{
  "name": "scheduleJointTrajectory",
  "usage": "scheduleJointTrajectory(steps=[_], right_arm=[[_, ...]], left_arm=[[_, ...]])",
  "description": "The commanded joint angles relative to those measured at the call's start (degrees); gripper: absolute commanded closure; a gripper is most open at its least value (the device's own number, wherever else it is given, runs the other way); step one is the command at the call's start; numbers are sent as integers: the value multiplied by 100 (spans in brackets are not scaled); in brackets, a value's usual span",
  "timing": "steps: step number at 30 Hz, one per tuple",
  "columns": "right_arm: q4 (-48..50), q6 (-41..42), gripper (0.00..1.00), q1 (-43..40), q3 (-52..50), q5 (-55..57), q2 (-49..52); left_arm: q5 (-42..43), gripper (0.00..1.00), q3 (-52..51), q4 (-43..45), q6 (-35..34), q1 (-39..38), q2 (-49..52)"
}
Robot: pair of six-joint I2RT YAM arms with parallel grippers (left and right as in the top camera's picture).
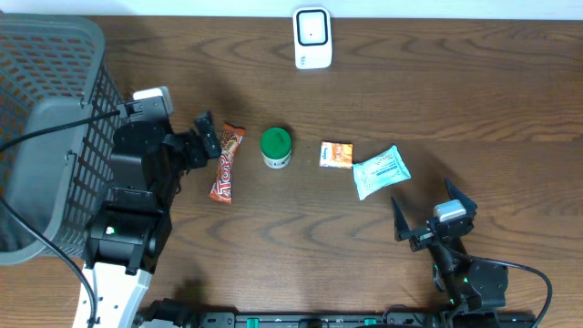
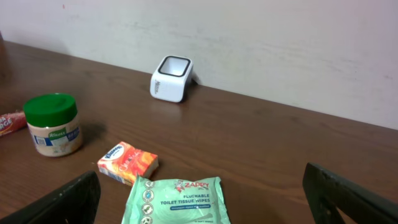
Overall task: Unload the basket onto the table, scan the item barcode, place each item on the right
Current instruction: 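Raise the left gripper away from the bar toward the basket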
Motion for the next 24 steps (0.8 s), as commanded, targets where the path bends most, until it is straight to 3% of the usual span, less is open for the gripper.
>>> scheduleJointTrajectory(steps=[1, 5, 8, 11, 16, 24], right_arm=[[-24, -37, 1, 57, -9, 11, -9], [-24, -37, 1, 57, -9, 11, -9], [-24, -37, 1, 57, -9, 11, -9], [-24, -37, 1, 57, -9, 11, -9], [-24, -37, 1, 57, -9, 11, -9], [-39, -826, 1, 57, -9, 551, -9]], left_arm=[[1019, 2, 24, 20, 551, -48, 4], [1843, 2, 22, -74, 1158, -122, 105], [2516, 2, 22, -267, 2085, -120, 205], [2588, 2, 22, -79, 2352, -120, 199], [2520, 2, 24, 1362, 2271, -120, -22], [935, 2, 24, 3834, 1746, -120, -570]])
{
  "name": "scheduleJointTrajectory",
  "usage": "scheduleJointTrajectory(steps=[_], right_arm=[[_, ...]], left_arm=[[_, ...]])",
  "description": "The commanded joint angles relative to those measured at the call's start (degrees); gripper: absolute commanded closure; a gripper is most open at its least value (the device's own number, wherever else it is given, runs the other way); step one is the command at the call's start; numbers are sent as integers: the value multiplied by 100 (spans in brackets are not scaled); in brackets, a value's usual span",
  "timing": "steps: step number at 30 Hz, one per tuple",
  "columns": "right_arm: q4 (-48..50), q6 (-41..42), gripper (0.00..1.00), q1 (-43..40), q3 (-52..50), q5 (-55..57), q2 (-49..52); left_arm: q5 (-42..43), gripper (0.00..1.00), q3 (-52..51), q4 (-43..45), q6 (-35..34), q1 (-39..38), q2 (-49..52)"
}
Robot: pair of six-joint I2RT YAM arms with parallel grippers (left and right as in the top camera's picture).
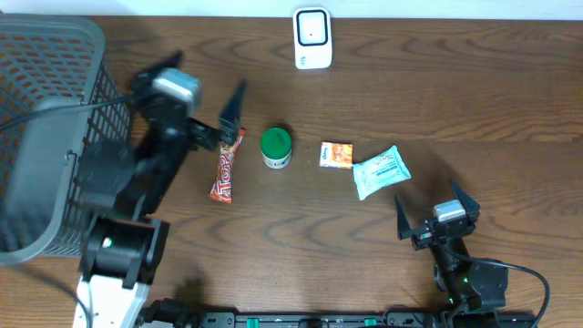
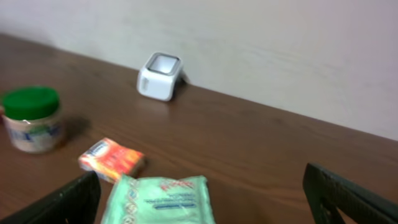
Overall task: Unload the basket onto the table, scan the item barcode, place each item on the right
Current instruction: 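Raise the left gripper away from the bar toward the basket, then reach the right gripper to the orange tissue pack and grasp it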
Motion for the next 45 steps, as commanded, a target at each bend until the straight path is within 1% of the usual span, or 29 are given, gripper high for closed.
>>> scheduleJointTrajectory(steps=[1, 3, 6, 7, 9, 12, 13, 17, 19, 21, 22, 25, 28, 32, 34, 37, 39, 41, 45], right_arm=[[-59, -407, 1, 57, -9, 273, -9], [-59, -407, 1, 57, -9, 275, -9], [-59, -402, 1, 57, -9, 273, -7], [-59, -177, 1, 59, -9, 136, -7], [28, 352, 1, 57, -9, -33, -9], [157, 955, 1, 57, -9, -529, -9], [216, 1196, 1, 57, -9, -758, -9], [807, 2767, 1, 57, -9, -2127, -9], [1051, 3613, 1, 59, -9, -2328, -9], [1027, 4448, 1, 63, 13, -2371, -9], [909, 4594, 1, 63, 33, -2476, -7], [258, 4583, 1, 61, 146, -2441, -2], [-450, 4581, 1, 63, 409, -2011, 46], [-1394, 4225, 1, 63, 1165, -1609, 343], [-2041, 4028, 1, 63, 1731, -1325, 695], [-2830, 3766, 1, 63, 2629, -1008, 1443], [-3187, 3652, 1, 63, 3145, -907, 1987], [-3486, 3469, 1, 63, 3696, -905, 2684], [-4350, 3080, 1, 249, 4979, -905, 4483]], left_arm=[[-813, 2, 42, 577, -177, -9, -282], [-1056, 2, 42, 754, -9, -9, -382], [-1604, 2, 42, 715, 538, -9, -553], [-1897, 2, 42, 662, 575, -9, -619], [-2199, 2, 42, 496, 577, -9, -723], [-2420, 2, 42, -83, 579, -9, -944], [-2415, 2, 42, -293, 579, -9, -1010], [-2413, 2, 42, -1047, 577, -9, -1180], [-2411, 2, 39, -1185, 575, -9, -1178], [-2413, 2, 39, -1259, 577, -9, -1158], [-2413, 2, 39, -1311, 575, -9, -1154], [-2411, 2, 39, -1340, 575, -9, -1147], [-2413, 2, 39, -1340, 577, -9, -1150], [-2413, 2, 39, -1338, 575, -9, -1152], [-2411, 2, 39, -1338, 575, -9, -1152], [-2413, 2, 39, -1335, 575, -9, -1152], [-2411, 2, 39, -1333, 575, -9, -1152], [-2411, 2, 39, -1311, 575, -9, -1152], [-2413, 2, 39, -1239, 577, -9, -1156]])
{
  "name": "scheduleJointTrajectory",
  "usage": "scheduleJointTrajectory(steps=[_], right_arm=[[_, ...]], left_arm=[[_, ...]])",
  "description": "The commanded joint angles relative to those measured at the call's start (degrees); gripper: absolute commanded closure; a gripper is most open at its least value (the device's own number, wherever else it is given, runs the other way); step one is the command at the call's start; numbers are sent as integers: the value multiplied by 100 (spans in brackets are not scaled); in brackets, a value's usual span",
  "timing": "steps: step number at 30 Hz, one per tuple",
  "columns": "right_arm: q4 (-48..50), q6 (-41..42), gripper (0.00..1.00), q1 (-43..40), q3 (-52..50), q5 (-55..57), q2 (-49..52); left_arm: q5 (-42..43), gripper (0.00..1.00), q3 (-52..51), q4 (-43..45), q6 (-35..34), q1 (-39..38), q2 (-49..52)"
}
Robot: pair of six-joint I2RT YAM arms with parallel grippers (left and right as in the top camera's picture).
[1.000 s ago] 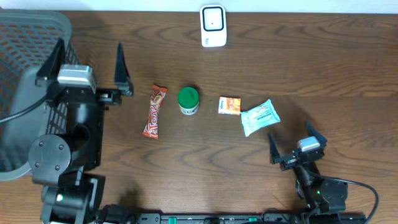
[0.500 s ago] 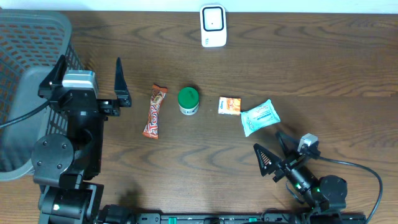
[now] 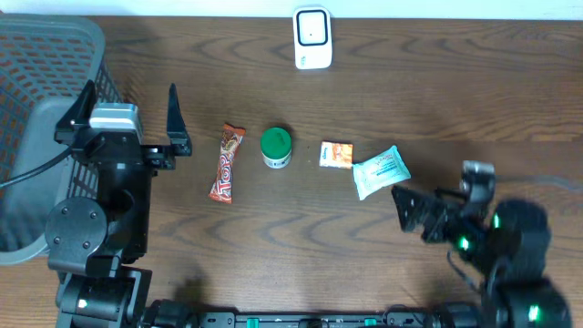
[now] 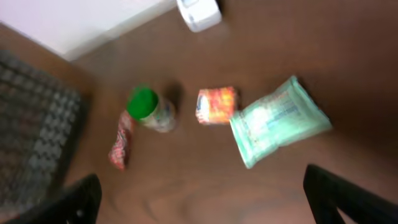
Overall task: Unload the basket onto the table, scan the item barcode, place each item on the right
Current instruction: 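Reach the right gripper to the orange tissue pack and grasp it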
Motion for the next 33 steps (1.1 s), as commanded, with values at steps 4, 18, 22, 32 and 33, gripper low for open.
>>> scheduleJointTrajectory(steps=[4, 18, 22, 32, 33], right_arm=[[-1274, -763, 1, 723, 1864, 103, 2697], [487, -142, 1, 1381, 3016, -640, 6004], [271, 74, 1, 1696, 3438, 420, 6415], [-72, 140, 1, 1687, 3676, 1123, 7099], [-66, 140, 1, 1687, 3679, 1121, 7189]], left_arm=[[-76, 2, 42, 63, 98, -9, -33], [-79, 2, 42, 225, 101, -9, -129], [-79, 2, 42, 201, 103, -9, -199], [-76, 2, 42, 175, 101, -9, -221], [-76, 2, 42, 173, 101, -9, -221]])
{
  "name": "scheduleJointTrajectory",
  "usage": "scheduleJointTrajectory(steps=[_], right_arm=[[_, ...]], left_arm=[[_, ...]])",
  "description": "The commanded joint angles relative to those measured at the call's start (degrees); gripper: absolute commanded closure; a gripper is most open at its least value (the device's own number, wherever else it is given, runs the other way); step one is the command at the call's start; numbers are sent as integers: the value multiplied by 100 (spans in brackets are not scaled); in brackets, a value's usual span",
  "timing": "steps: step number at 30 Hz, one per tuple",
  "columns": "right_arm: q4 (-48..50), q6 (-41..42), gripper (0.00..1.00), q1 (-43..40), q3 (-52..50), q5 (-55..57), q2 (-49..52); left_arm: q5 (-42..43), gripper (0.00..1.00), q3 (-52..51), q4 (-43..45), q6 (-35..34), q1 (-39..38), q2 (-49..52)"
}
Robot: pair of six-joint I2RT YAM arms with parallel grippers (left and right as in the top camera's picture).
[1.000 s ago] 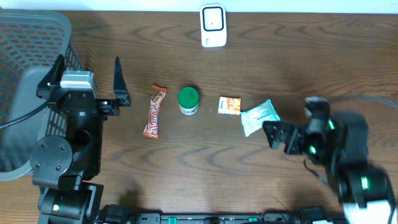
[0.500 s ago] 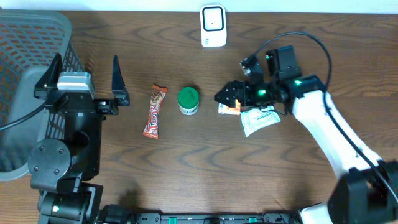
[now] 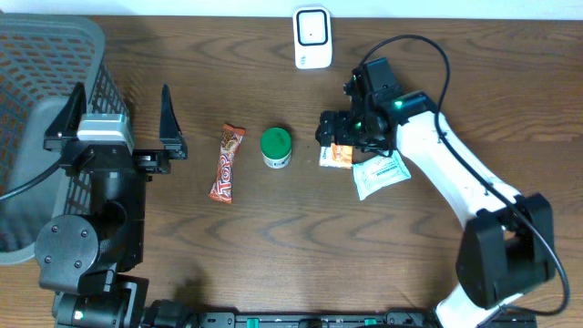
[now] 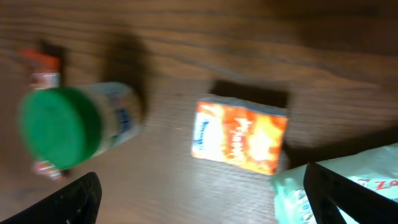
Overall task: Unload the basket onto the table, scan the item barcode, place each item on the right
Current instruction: 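Reach the right gripper to the orange tissue pack and grasp it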
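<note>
A white barcode scanner [image 3: 311, 38] stands at the table's far edge. In a row at mid table lie a candy bar [image 3: 226, 162], a green-lidded jar [image 3: 276, 146], a small orange pack [image 3: 339, 157] and a pale green wipes pack [image 3: 381, 173]. My right gripper [image 3: 346, 137] hangs open just above the orange pack [image 4: 241, 137], looking down on it, with nothing between its fingers [image 4: 78, 199]. The right wrist view also holds the jar [image 4: 68, 127] and a corner of the wipes pack [image 4: 348, 186]. Left of the candy bar, my left gripper [image 3: 121, 105] stands open and holds nothing.
A grey mesh basket [image 3: 46, 55] fills the left edge of the table, right beside the left arm. The right arm's cable [image 3: 428, 55] loops over the table to the right of the scanner.
My right arm was at the front right of the table, its gripper open. Now it reaches in over the orange pack. The left arm has hardly shifted.
First my left gripper was at the candy bar's top end and the right arm sat low at the front right. Then the left gripper was raised and open, later back beside the basket. The right arm rose at the front right and now hangs over the orange pack.
</note>
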Motion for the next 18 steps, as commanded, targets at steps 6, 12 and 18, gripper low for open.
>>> scheduleJointTrajectory(steps=[6, 12, 18], right_arm=[[101, 101, 1, -2, 76, 363, 750], [105, 144, 1, -2, 76, 356, 1220], [109, 81, 3, 13, 76, 361, 1344]], left_arm=[[-74, 2, 42, 11, 101, -9, -28], [-74, 2, 42, 9, 101, -9, -28], [-74, 2, 42, 7, 98, -9, -28]])
